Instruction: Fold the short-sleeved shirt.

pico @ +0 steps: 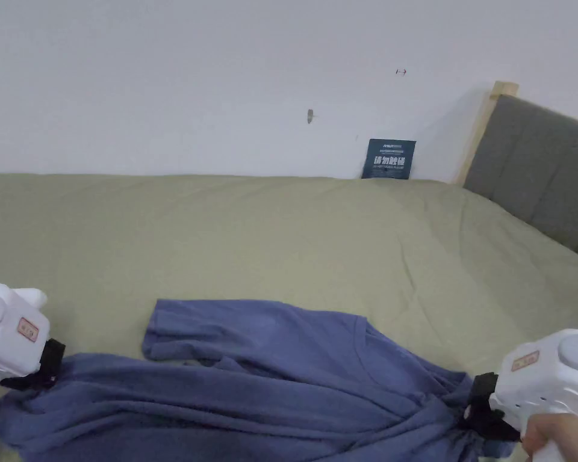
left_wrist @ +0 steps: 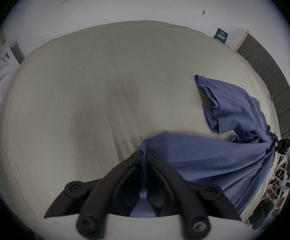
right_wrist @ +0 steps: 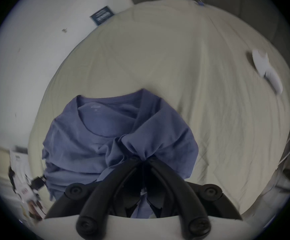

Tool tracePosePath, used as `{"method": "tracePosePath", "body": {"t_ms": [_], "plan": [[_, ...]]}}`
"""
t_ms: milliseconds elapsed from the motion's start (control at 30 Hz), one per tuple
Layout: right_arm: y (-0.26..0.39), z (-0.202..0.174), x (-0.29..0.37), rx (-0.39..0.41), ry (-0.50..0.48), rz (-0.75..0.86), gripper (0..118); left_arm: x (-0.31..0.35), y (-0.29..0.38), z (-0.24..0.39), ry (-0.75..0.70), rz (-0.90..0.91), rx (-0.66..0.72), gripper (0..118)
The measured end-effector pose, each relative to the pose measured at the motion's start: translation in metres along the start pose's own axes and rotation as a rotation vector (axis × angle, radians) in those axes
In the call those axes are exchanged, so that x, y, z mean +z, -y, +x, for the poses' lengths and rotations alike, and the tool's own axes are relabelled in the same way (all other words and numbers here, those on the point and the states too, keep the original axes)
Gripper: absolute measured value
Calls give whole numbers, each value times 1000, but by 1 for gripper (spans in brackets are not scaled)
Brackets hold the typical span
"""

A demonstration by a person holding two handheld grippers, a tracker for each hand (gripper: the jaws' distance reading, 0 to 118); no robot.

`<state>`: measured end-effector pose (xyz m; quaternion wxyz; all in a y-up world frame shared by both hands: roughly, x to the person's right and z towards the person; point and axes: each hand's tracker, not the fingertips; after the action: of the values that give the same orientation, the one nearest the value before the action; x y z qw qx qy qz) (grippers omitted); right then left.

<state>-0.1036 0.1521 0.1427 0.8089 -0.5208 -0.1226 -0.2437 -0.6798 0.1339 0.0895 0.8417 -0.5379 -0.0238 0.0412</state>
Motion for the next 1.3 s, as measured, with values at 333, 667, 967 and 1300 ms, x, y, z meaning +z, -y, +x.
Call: {"method": "tracePosePath", "body": {"t_ms": [333, 667, 967, 1300], "plan": [[-8, -75, 78, 226, -132, 188, 5, 53, -10, -5, 132, 177, 60, 4], [-46, -201, 107, 439, -205, 351, 5, 158, -61, -19, 237, 388, 97, 4], [-105, -320, 118, 367, -395, 516, 5, 243, -143, -56, 90, 628, 173, 4], [-142, -359, 148, 412, -530, 740, 5, 322, -163, -90, -57, 815, 128, 4]]}}
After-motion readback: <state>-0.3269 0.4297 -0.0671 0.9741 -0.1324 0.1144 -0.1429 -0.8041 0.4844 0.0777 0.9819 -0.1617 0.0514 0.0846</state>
